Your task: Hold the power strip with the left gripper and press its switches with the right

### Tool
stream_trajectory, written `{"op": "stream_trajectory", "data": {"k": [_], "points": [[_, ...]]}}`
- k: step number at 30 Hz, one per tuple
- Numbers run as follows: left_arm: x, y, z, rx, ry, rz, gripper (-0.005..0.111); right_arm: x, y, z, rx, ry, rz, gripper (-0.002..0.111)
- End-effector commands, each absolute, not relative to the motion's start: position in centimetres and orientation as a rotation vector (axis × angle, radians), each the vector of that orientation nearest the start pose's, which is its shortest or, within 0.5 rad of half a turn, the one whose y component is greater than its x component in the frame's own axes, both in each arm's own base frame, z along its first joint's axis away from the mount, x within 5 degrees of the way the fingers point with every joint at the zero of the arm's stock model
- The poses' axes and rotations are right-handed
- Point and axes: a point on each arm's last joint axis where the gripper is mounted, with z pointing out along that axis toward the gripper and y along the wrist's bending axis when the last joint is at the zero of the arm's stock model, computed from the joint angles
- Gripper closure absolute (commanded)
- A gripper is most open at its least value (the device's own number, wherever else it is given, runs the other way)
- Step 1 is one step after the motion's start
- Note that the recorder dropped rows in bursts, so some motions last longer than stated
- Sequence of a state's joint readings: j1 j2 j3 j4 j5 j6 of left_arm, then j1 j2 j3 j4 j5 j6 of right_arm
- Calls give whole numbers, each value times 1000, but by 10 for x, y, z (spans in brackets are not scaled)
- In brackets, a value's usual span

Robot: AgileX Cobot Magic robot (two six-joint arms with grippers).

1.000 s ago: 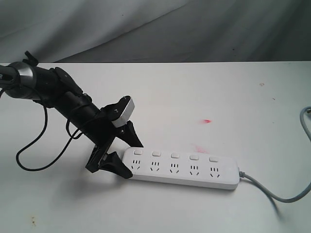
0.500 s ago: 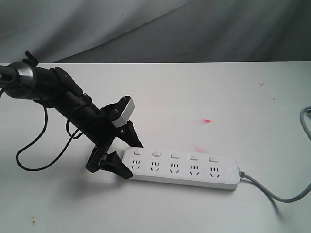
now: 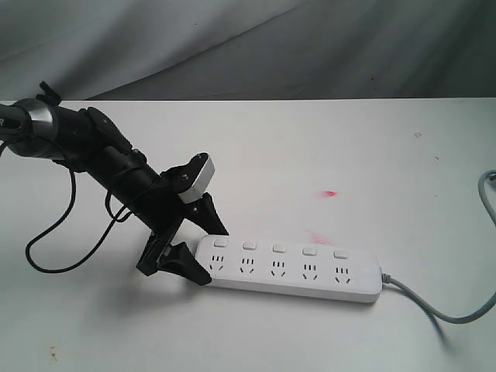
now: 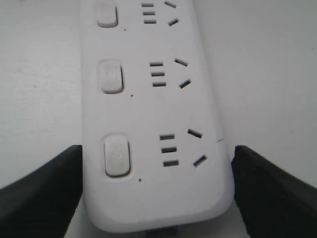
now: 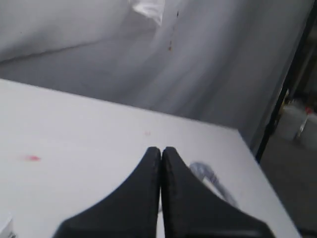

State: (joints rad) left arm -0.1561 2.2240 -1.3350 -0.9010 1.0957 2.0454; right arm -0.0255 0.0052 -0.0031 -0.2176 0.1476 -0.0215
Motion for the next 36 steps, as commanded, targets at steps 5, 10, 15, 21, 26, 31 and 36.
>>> {"op": "stream_trajectory", "data": {"k": [5, 10, 15, 21, 26, 31, 36], "points": [[369, -125, 93, -2427, -2282, 1175, 107, 56, -1, 215, -349, 1438, -429, 108], [369, -125, 93, -2427, -2282, 1175, 107, 54, 3, 228, -369, 1283, -435, 108], [369, -125, 93, -2427, -2282, 1175, 107, 51, 6, 236, -404, 1167, -475, 108], [369, -125, 93, -2427, -2282, 1175, 107, 50, 6, 238, -392, 1154, -462, 108], [369, -125, 93, -2427, -2282, 1175, 107, 40, 5, 258, -79, 949, -51, 108], [369, -125, 93, -2427, -2282, 1175, 107, 14, -13, 287, 240, 561, 252, 108], [369, -125, 93, -2427, -2282, 1175, 107, 9, -25, 325, 500, 657, 436, 108]]}}
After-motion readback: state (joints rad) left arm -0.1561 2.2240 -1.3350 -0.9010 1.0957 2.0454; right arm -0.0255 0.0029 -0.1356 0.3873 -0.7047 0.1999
